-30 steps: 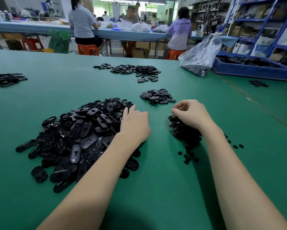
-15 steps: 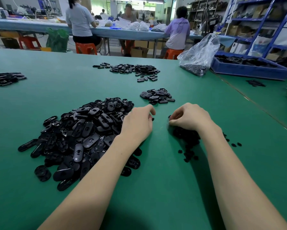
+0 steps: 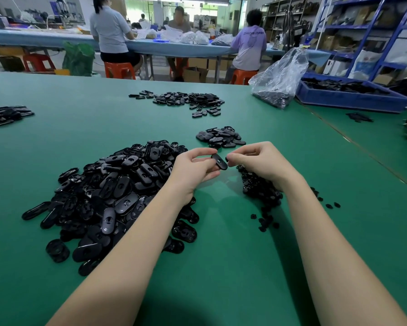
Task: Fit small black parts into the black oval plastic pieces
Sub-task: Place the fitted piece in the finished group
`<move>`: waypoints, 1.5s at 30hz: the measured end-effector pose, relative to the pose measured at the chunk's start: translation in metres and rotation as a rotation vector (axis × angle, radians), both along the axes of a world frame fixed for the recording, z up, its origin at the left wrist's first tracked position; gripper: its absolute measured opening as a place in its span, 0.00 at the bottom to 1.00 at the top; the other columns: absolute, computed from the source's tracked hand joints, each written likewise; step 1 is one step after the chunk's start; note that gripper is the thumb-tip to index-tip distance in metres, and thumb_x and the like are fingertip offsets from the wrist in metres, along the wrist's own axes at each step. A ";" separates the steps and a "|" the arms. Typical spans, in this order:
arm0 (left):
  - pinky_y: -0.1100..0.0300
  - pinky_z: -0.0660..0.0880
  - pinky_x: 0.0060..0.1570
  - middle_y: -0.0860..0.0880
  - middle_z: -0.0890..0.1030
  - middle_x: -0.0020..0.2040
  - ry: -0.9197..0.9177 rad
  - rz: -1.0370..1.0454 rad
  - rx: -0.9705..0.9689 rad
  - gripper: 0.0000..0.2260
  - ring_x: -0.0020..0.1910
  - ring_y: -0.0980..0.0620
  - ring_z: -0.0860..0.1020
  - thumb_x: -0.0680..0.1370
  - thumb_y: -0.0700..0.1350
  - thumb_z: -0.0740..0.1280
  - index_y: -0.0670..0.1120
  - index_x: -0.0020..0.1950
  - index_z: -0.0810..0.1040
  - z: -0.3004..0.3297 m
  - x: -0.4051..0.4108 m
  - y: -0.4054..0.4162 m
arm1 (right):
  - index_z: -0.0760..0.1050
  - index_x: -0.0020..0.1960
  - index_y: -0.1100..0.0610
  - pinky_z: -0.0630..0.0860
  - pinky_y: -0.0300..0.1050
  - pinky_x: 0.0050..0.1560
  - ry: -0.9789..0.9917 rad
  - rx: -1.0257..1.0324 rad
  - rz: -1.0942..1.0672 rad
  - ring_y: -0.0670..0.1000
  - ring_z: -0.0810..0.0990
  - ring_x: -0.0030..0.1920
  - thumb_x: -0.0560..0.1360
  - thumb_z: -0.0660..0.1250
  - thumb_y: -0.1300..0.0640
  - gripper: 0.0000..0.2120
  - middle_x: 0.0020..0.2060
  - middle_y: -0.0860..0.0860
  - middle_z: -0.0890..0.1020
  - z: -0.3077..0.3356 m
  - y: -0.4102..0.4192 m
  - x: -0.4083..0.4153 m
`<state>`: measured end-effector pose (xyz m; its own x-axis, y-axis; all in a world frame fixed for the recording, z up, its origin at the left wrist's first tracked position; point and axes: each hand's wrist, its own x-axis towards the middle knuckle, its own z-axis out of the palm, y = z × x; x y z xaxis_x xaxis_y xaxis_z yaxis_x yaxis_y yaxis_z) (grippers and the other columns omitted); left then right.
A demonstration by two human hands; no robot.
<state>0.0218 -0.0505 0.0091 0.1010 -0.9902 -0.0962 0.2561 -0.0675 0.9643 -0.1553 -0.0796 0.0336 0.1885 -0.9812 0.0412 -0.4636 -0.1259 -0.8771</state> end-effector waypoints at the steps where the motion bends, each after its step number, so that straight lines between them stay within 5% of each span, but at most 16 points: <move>1: 0.62 0.82 0.43 0.46 0.83 0.42 0.017 -0.004 -0.001 0.08 0.37 0.54 0.85 0.78 0.31 0.69 0.42 0.52 0.82 0.000 0.001 0.000 | 0.88 0.45 0.51 0.72 0.30 0.40 -0.029 0.015 -0.001 0.38 0.79 0.34 0.75 0.76 0.51 0.04 0.38 0.43 0.88 0.000 0.001 0.003; 5: 0.60 0.83 0.48 0.40 0.84 0.49 0.092 0.005 0.026 0.09 0.43 0.47 0.86 0.76 0.28 0.69 0.38 0.53 0.79 -0.001 0.002 -0.002 | 0.87 0.45 0.50 0.67 0.28 0.27 -0.137 0.059 -0.090 0.36 0.73 0.27 0.74 0.77 0.51 0.03 0.34 0.41 0.86 0.001 0.001 0.005; 11: 0.56 0.82 0.56 0.38 0.84 0.50 0.087 0.056 0.034 0.13 0.45 0.46 0.86 0.74 0.25 0.64 0.41 0.50 0.77 -0.003 -0.001 -0.003 | 0.86 0.44 0.43 0.67 0.37 0.33 -0.150 0.090 -0.099 0.46 0.72 0.39 0.74 0.76 0.46 0.02 0.42 0.41 0.88 0.004 0.001 0.002; 18: 0.62 0.82 0.47 0.41 0.85 0.46 0.104 0.063 0.053 0.05 0.44 0.50 0.86 0.78 0.33 0.68 0.42 0.49 0.80 -0.003 -0.002 -0.002 | 0.86 0.46 0.49 0.63 0.32 0.25 -0.253 0.139 -0.006 0.42 0.68 0.26 0.74 0.76 0.53 0.01 0.44 0.48 0.88 0.002 -0.003 0.007; 24: 0.67 0.78 0.36 0.44 0.83 0.43 0.091 0.031 0.073 0.07 0.39 0.52 0.81 0.77 0.33 0.70 0.44 0.49 0.77 0.001 -0.001 0.000 | 0.84 0.45 0.52 0.62 0.32 0.24 -0.254 0.183 -0.004 0.43 0.70 0.25 0.74 0.75 0.56 0.01 0.42 0.49 0.88 -0.001 -0.003 0.011; 29: 0.63 0.80 0.42 0.43 0.85 0.50 0.086 -0.027 -0.010 0.16 0.45 0.50 0.86 0.76 0.28 0.69 0.44 0.59 0.79 0.004 0.002 0.004 | 0.86 0.39 0.45 0.63 0.33 0.24 -0.211 0.166 -0.010 0.43 0.73 0.28 0.72 0.77 0.54 0.05 0.38 0.44 0.85 -0.002 -0.003 0.014; 35: 0.64 0.80 0.41 0.44 0.87 0.46 -0.039 0.029 -0.044 0.10 0.46 0.51 0.86 0.76 0.36 0.72 0.46 0.56 0.81 0.003 0.006 0.004 | 0.86 0.40 0.43 0.63 0.33 0.24 -0.133 0.149 -0.086 0.46 0.72 0.35 0.71 0.77 0.51 0.03 0.40 0.42 0.87 0.003 -0.003 0.014; 45: 0.61 0.81 0.43 0.45 0.87 0.42 -0.200 -0.016 -0.099 0.06 0.44 0.51 0.86 0.76 0.37 0.72 0.46 0.50 0.79 0.000 0.007 0.004 | 0.87 0.39 0.44 0.63 0.33 0.24 -0.116 0.139 -0.097 0.45 0.71 0.33 0.70 0.77 0.52 0.03 0.37 0.43 0.87 0.002 -0.002 0.019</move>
<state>0.0290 -0.0465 0.0094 0.0927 -0.9954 0.0222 0.0589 0.0277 0.9979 -0.1367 -0.0816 0.0360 0.0945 -0.9923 -0.0798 -0.3629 0.0403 -0.9310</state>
